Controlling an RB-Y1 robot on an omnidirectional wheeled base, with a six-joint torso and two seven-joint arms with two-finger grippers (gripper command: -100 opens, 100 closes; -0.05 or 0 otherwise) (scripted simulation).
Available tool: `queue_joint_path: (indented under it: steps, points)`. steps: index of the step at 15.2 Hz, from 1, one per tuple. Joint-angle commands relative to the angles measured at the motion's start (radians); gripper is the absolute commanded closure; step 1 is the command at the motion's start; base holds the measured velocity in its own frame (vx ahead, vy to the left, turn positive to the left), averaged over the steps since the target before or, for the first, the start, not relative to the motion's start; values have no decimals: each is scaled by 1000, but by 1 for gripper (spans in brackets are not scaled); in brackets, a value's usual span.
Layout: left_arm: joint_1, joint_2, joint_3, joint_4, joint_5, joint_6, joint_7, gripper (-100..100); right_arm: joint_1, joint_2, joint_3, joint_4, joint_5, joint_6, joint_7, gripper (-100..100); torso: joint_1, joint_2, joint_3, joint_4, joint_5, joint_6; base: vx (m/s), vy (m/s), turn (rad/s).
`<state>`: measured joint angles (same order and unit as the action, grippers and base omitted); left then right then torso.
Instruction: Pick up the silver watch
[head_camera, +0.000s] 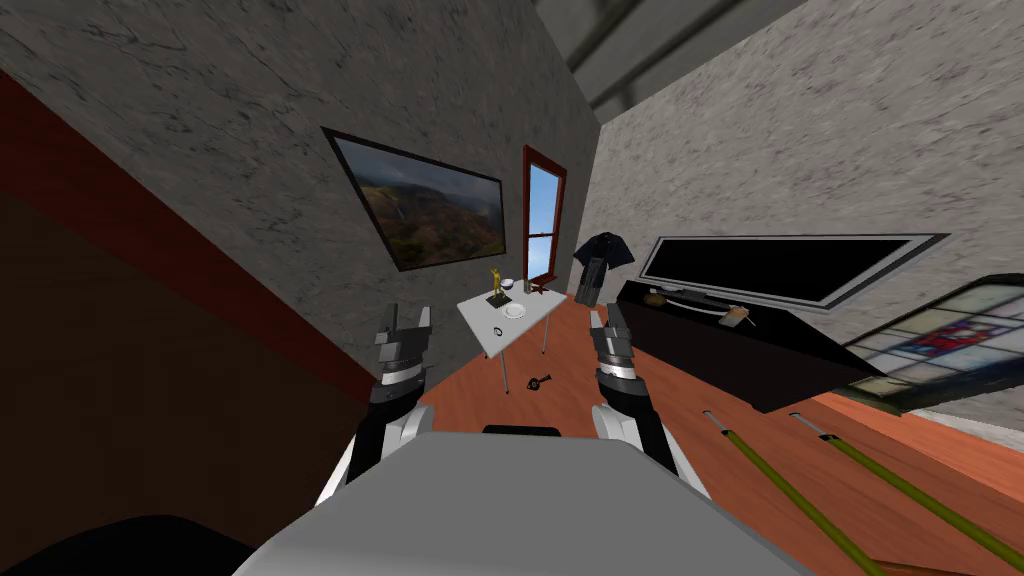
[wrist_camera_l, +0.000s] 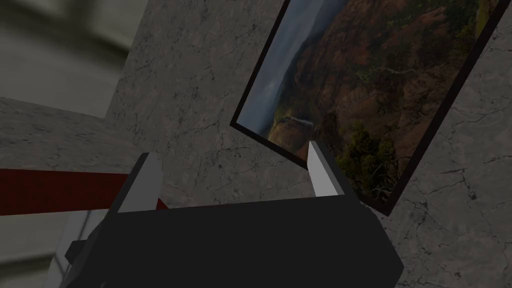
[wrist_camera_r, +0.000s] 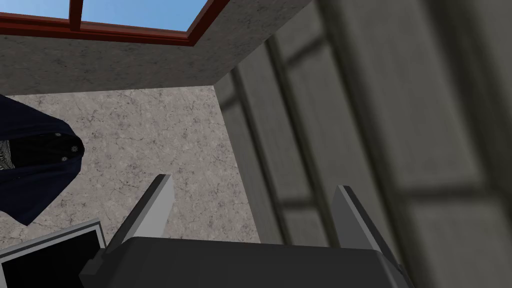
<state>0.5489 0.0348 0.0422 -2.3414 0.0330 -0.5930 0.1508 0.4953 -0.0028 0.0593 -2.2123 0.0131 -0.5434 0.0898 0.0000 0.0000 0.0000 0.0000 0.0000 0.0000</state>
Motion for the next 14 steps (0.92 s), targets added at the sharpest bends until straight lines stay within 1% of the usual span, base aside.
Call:
queue_joint_path:
  steps: [1, 3, 4, 6, 7, 8, 9, 10, 11, 12, 13, 14]
  points:
    - [2, 40, 9, 3, 11, 28, 26, -100, 0, 0, 0, 0, 0, 0, 0, 0, 0, 0, 0, 0, 0, 0, -11, -42, -37]
    - [5, 74, 22, 7, 28, 70, 63, -100, 0, 0, 0, 0, 0, 0, 0, 0, -5, 1, 0, 0, -1, 0, -21, -125, -50]
    - [5, 74, 22, 7, 28, 70, 63, -100, 0, 0, 0, 0, 0, 0, 0, 0, -8, 1, 1, 0, -2, 0, -24, -123, -23]
    - [8, 106, 42, 15, 50, 119, 112, -100, 0, 0, 0, 0, 0, 0, 0, 0, -8, 2, 1, 0, -2, 0, -17, -110, -40]
    - [8, 106, 42, 15, 50, 126, 112, -100, 0, 0, 0, 0, 0, 0, 0, 0, -9, 1, 1, 0, -2, 0, -13, -115, -40]
    - [10, 121, 54, 20, 63, 151, 140, -100, 0, 0, 0, 0, 0, 0, 0, 0, -9, 1, 1, 0, -2, 0, -11, -123, -42]
    - [10, 121, 54, 20, 63, 159, 140, -100, 0, 0, 0, 0, 0, 0, 0, 0, -9, 1, 1, 0, -2, 0, -7, -118, -29]
    - [12, 136, 66, 26, 77, 187, 170, -100, 0, 0, 0, 0, 0, 0, 0, 0, -9, 1, 1, 0, -2, 0, -4, -117, -46]
    - [12, 136, 66, 26, 77, 195, 170, -100, 0, 0, 0, 0, 0, 0, 0, 0, -9, 1, 0, 0, -2, 0, -2, -107, -32]
    - [13, 151, 81, 33, 92, 227, 202, -100, 0, 0, 0, 0, 0, 0, 0, 0, -8, 0, 0, 0, -2, 0, -1, -116, -47]
    - [13, 151, 81, 33, 92, 233, 202, -100, 0, 0, 0, 0, 0, 0, 0, 0, -9, 0, 0, 0, -2, 0, 4, -118, -32]
    - [15, 165, 96, 41, 108, 265, 235, -100, 0, 0, 0, 0, 0, 0, 0, 0, -9, 0, 0, 0, -2, 0, 6, -127, -53]
